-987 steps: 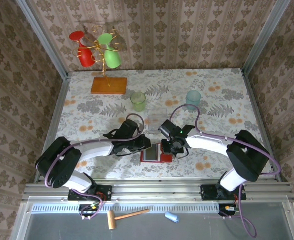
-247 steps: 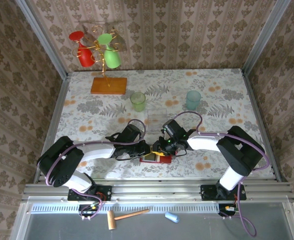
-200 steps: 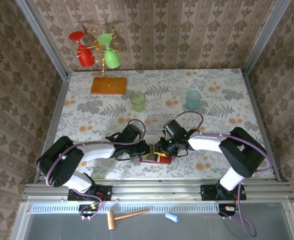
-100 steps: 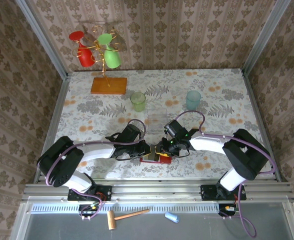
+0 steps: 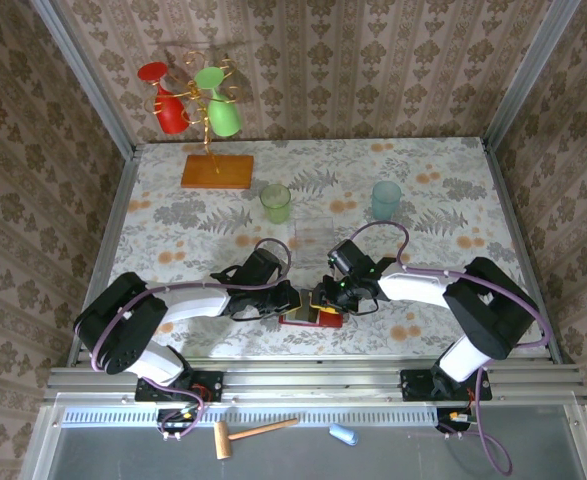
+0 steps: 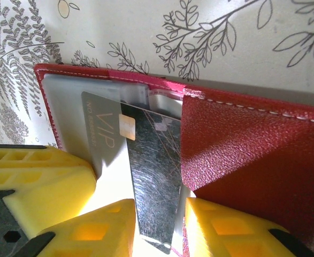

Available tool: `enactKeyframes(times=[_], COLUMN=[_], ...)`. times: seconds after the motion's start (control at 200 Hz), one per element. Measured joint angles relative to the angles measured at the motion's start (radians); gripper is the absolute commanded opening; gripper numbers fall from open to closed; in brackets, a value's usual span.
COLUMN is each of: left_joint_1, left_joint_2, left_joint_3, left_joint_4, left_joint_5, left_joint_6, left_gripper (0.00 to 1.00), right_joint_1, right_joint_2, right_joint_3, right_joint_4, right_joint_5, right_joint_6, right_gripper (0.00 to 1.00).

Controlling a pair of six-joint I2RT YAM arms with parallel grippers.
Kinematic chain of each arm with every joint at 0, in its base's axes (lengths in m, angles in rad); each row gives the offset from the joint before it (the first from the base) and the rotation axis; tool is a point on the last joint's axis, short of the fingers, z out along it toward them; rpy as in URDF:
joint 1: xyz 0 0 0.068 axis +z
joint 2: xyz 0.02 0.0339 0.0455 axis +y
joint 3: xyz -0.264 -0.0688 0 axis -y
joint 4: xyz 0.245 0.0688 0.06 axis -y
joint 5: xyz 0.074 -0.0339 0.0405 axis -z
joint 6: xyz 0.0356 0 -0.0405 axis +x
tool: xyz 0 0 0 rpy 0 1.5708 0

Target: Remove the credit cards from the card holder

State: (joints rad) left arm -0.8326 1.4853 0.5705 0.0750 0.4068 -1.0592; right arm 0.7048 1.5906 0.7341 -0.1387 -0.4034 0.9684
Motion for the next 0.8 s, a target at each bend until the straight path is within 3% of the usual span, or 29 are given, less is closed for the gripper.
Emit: enactKeyframes(times=[0.8], left_joint_1=[0.0], left_joint_2=[0.0], left_joint_3=[-0.001], left_joint_4=[0.0], left_joint_5=[0.0], left_joint_6=[-0.003], left_gripper=[0.12], right_joint_1=[-0.02], right_joint_2=[0.01], right_joint_3=[-0.01], right_joint_4=[0.08], right_joint_5=[0.0], right_joint_6=[0.008], right_gripper=[0.26])
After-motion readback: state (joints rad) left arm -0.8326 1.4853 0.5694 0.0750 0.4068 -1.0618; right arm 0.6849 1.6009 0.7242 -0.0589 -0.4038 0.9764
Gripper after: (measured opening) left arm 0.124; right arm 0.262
